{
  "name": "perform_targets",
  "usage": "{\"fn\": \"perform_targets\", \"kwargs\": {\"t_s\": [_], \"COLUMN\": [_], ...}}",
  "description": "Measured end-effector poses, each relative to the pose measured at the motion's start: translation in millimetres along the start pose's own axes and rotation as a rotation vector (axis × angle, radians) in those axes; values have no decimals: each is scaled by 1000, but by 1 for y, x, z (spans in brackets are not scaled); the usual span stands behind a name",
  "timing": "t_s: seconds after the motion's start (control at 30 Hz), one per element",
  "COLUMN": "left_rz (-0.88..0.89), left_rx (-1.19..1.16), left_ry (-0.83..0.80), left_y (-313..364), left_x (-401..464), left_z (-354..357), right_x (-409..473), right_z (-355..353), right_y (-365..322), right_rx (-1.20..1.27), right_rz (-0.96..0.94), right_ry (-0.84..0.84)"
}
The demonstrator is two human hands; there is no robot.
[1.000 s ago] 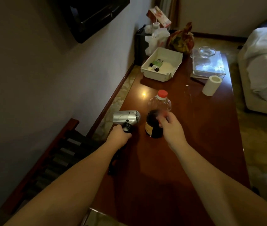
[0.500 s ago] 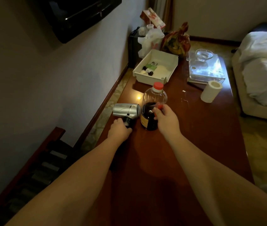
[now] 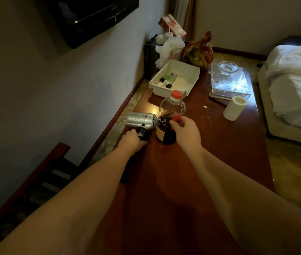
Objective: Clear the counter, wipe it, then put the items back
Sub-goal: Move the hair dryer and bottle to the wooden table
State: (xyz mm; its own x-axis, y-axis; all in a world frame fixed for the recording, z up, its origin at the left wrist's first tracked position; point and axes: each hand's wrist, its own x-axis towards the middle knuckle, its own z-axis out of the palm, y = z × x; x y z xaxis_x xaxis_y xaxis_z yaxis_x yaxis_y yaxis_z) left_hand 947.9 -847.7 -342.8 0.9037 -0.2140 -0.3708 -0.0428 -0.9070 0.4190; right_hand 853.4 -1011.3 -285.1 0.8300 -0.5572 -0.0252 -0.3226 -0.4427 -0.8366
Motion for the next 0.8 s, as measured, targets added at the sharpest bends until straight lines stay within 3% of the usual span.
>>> {"fn": "perform_targets", "kwargs": {"t_s": [0.33,0.53,0.8], "left_rz": [70,39,-93], "left_rx": [-19,-84,-266], "left_ry": [-17,-38,102], "left_y": [-35,-75,-171], "left_x": [-86,-181,-365], "left_z": [-46,-89,-110], "right_x": [-70,-142,-284], "right_z": [-27,-32,0], "right_y": [-4,-45,-120], "right_rx": [-50,-149,-388], "right_rz": [172,49,-238], "right_ry": [-82,-278,-592]}}
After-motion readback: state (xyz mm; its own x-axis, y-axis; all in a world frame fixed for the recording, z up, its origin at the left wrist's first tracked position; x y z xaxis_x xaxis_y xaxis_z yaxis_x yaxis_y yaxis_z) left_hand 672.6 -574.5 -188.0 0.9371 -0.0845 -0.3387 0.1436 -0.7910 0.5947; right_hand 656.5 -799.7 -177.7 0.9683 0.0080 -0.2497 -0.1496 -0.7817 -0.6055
